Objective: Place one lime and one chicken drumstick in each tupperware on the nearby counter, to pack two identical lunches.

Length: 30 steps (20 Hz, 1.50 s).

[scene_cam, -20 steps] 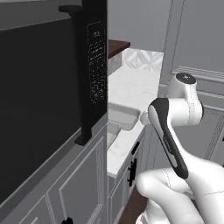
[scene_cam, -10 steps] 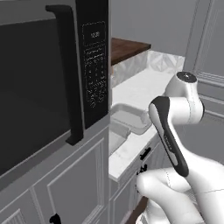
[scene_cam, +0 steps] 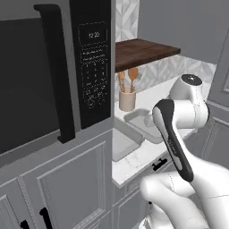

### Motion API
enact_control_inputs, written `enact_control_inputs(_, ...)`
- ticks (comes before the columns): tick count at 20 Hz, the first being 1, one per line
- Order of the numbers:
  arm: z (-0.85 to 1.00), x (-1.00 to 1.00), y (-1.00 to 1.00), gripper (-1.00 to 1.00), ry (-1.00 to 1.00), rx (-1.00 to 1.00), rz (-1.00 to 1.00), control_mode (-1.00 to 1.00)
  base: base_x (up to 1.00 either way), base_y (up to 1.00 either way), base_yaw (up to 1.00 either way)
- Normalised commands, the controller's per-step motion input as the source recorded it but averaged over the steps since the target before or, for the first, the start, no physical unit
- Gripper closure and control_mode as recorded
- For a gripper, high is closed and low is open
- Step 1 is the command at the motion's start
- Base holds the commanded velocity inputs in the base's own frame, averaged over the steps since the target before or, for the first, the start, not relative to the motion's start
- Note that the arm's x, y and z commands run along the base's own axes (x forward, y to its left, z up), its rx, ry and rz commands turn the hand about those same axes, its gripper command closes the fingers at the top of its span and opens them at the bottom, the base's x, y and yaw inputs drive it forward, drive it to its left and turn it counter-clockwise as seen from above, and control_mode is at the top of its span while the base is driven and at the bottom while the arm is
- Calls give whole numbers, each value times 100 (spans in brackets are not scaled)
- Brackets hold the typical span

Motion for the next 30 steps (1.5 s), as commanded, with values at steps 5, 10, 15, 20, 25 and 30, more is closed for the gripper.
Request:
enact_control_inputs(5, 0, 0, 0, 100, 0, 0, 0, 100, 100, -8, 42)
enact_control_inputs(10, 0, 0, 0, 100, 0, 0, 0, 100, 90, -14, 38)
enact_control_inputs(15, -6, 15, -1, 100, 0, 0, 7, -100, 64, -3, 29)
enact_control_inputs(20, -36, 63, -5, 100, 0, 0, 31, -100, 0, 0, 0)
enact_control_inputs(25, -52, 52, 9, 100, 0, 0, 13, -100, 0, 0, 0)
enact_control_inputs(30, -55, 59, 20, 100, 6, 0, 3, -100, 0, 0, 0)
